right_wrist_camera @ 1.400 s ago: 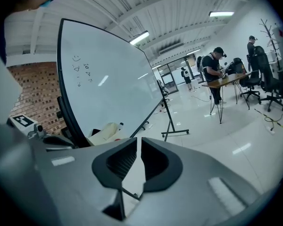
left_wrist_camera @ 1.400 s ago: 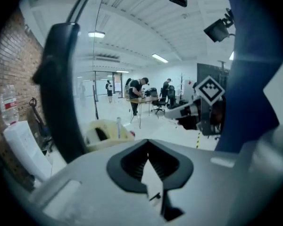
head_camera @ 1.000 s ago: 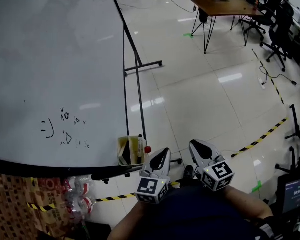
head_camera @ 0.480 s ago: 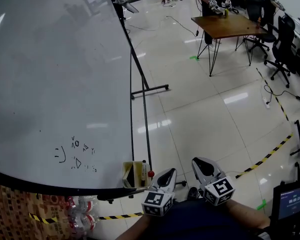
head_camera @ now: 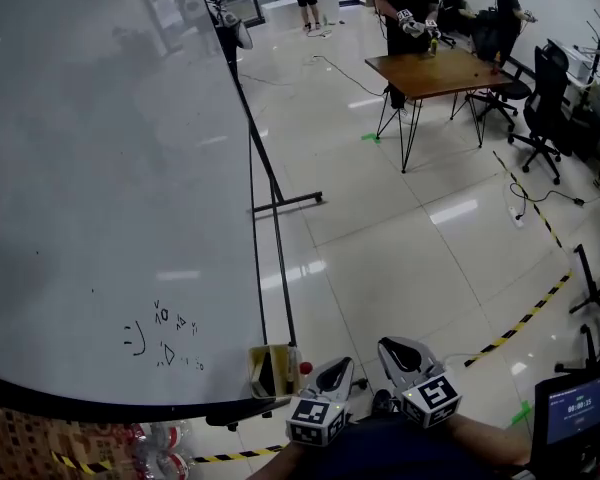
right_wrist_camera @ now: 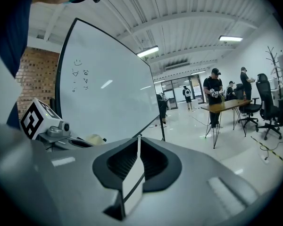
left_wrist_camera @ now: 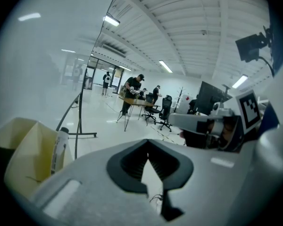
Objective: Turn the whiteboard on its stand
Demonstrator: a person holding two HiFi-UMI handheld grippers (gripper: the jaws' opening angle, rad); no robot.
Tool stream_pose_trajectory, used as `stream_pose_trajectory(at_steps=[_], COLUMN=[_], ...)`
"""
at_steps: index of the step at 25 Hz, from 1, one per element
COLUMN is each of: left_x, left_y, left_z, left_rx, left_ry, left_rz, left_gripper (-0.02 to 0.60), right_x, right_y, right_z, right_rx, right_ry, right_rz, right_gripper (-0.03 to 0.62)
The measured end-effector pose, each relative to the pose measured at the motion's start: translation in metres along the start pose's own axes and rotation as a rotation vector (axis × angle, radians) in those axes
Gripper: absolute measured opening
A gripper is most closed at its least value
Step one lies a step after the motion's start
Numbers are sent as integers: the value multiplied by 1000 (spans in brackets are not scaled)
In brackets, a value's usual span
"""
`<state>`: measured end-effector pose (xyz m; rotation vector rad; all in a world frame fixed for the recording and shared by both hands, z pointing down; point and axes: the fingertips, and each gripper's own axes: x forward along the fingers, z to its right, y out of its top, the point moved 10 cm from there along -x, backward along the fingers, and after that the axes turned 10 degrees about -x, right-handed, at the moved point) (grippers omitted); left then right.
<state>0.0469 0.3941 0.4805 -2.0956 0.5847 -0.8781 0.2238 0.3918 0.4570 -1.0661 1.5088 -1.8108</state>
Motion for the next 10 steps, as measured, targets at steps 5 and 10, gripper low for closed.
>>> stream_pose_trajectory(at_steps=[5, 10], left_x=[-5, -8], left_y=[3, 4], left_z=[2, 1], left_rx=[3, 1], left_ry=[-12, -11], left_rz=[-2, -6], left_gripper=[6, 6], right_x=[-4, -4], right_y=[2, 4], right_z=[-5, -9], right_rx=[-18, -18], right_ry=[-8, -10], right_rz=[0, 10], right_gripper=[25, 25])
